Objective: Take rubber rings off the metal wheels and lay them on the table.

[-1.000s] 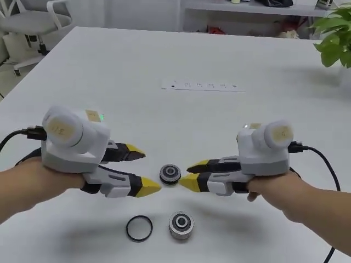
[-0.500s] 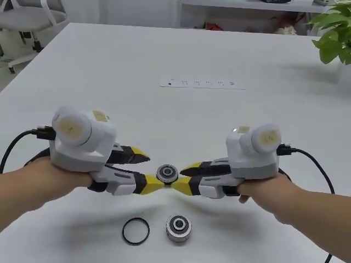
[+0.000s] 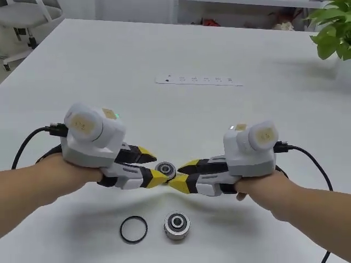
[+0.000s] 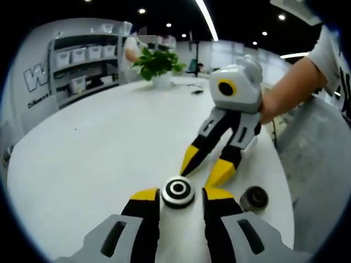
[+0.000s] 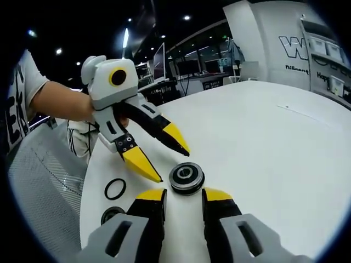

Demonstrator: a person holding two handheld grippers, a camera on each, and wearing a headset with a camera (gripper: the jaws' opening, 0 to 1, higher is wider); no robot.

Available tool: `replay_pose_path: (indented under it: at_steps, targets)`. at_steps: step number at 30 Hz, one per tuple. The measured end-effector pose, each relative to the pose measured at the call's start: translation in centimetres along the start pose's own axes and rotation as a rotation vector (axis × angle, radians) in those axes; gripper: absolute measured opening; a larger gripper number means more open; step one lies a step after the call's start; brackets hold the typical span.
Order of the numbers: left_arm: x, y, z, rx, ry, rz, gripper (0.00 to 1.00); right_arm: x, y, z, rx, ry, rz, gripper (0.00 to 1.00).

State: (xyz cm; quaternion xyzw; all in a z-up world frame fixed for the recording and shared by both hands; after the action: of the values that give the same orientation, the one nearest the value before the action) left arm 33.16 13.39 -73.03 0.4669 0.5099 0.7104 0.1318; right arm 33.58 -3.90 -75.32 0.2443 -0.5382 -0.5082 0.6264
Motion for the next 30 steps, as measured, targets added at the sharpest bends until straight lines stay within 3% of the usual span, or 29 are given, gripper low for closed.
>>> replay_pose_path:
  at_steps: [11,18,30]
  targets:
    - [-1.0,0.3,-0.6,-0.019,-0.012,0.015,0.22,0.1,-0.1,-0.1,-0.007,-0.004,-0.006,0.23]
    - [-1.0,0.3,-0.4,-0.053,0.011,0.022,0.15,0.0,-0.2,-0.1,-0.008,-0.002,-0.008,0.23]
    - [-1.2,0.3,-0.3,-0.074,0.031,0.024,0.14,-0.9,0.1,-0.1,0.016,-0.024,-0.014,0.25]
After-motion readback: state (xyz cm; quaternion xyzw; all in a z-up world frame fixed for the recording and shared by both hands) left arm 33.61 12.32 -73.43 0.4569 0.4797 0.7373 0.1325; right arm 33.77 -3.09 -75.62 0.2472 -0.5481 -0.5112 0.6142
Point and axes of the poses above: the centre of the closed fingertips' face, and the gripper's own axes: x roughly backward along the fingers, z roughly to its left, y roughly out of its top, the point moved 10 cm from there along x, roughly backward along the fingers, and after that the axes turned 11 degrees about y, right-handed, at the moved point
